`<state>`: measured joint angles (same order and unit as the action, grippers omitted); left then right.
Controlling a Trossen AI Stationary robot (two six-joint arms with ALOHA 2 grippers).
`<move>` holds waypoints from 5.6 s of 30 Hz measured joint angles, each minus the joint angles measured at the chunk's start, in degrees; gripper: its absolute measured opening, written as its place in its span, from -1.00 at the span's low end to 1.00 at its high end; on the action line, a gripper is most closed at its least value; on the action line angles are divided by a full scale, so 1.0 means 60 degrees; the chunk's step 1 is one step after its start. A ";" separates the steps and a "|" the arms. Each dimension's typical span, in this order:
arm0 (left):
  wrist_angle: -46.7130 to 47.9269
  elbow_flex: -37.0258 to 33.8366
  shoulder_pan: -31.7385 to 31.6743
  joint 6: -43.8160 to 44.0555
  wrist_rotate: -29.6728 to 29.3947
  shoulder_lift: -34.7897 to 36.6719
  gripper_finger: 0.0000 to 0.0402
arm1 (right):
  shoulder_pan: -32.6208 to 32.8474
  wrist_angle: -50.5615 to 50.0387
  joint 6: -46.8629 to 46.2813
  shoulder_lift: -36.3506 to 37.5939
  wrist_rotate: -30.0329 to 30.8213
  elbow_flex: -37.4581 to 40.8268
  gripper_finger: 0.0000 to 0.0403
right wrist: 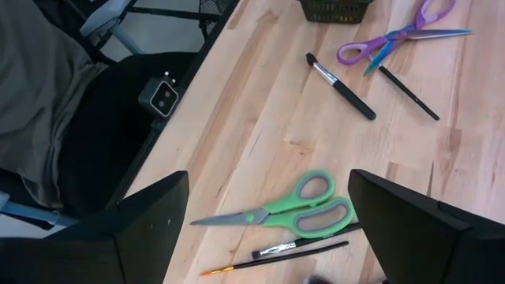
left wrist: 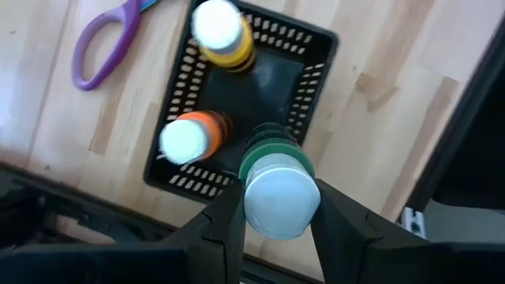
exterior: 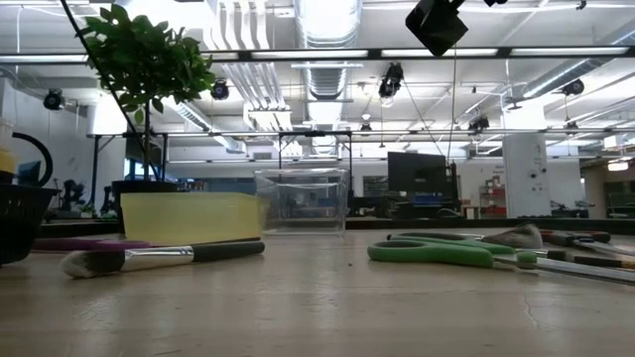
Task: Pick & Place Paint Supplies
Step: Put the green paint bottle into the black bin, then put the blue paint bottle into the black bin
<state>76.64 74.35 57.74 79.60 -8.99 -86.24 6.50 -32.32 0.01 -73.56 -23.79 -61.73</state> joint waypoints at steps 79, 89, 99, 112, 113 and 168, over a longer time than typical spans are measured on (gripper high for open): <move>-0.2625 -0.2700 0.0174 0.0177 -0.0611 0.2425 -0.24 | 0.0002 -0.0174 -0.0053 -0.0002 0.0058 0.0004 0.72; -0.6582 -0.2693 -0.1027 -0.6944 -0.3730 0.2717 -0.24 | 0.0109 -0.3722 -0.1791 0.0000 0.1535 0.0004 0.72; -0.9850 -0.2693 -0.3158 -1.5797 -0.7540 0.2717 -0.24 | 0.0718 -0.6739 -0.4372 -0.0047 0.3024 0.0142 0.72; -1.0347 -0.3243 -0.4802 -1.7060 -0.7216 0.2696 -0.24 | 0.2594 -0.9566 -0.3166 -0.1615 0.3484 0.0377 0.72; -1.0355 -0.3314 -0.4802 -1.7057 -0.7216 0.2696 -0.24 | 0.2689 -0.9556 -0.2983 -0.1845 0.3519 0.0418 0.72; -1.1598 -0.3716 -0.4795 -1.7233 -0.6042 0.2688 -0.24 | 0.3847 -0.5845 -0.4292 -0.2013 0.4721 0.2448 0.72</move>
<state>7.05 52.05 28.97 -23.80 -45.24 -70.11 29.58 -67.38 -25.74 -85.64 4.54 -47.05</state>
